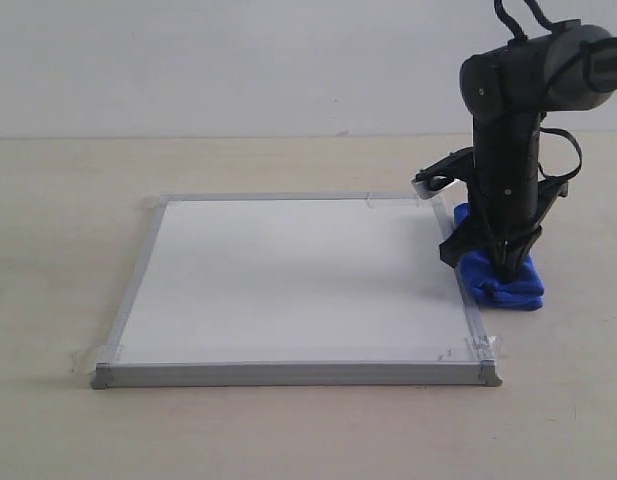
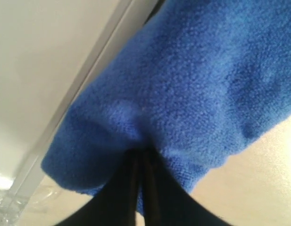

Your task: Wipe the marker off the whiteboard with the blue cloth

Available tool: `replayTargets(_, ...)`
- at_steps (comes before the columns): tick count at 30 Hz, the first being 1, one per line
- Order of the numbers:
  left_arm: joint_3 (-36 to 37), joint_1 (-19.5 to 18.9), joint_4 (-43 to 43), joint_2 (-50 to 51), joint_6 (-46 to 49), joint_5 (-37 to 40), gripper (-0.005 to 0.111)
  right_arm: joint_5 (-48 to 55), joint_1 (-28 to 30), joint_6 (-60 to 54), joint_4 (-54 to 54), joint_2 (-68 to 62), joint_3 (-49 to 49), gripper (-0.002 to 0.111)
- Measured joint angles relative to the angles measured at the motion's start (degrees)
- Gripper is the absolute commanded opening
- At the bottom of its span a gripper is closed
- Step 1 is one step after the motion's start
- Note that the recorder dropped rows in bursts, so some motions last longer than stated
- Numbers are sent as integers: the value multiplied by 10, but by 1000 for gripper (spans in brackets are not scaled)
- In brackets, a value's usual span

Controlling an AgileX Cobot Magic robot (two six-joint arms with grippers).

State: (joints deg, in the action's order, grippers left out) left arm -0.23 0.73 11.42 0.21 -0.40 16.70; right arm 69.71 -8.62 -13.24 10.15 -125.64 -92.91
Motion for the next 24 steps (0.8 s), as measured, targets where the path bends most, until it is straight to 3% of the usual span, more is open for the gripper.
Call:
replayTargets(14, 0, 0, 0, 0, 0, 0, 4, 0, 24, -15, 13, 11, 2, 0)
replayTargets(24, 0, 0, 0, 0, 0, 0, 4, -4, 25, -4, -69, 289, 31, 0)
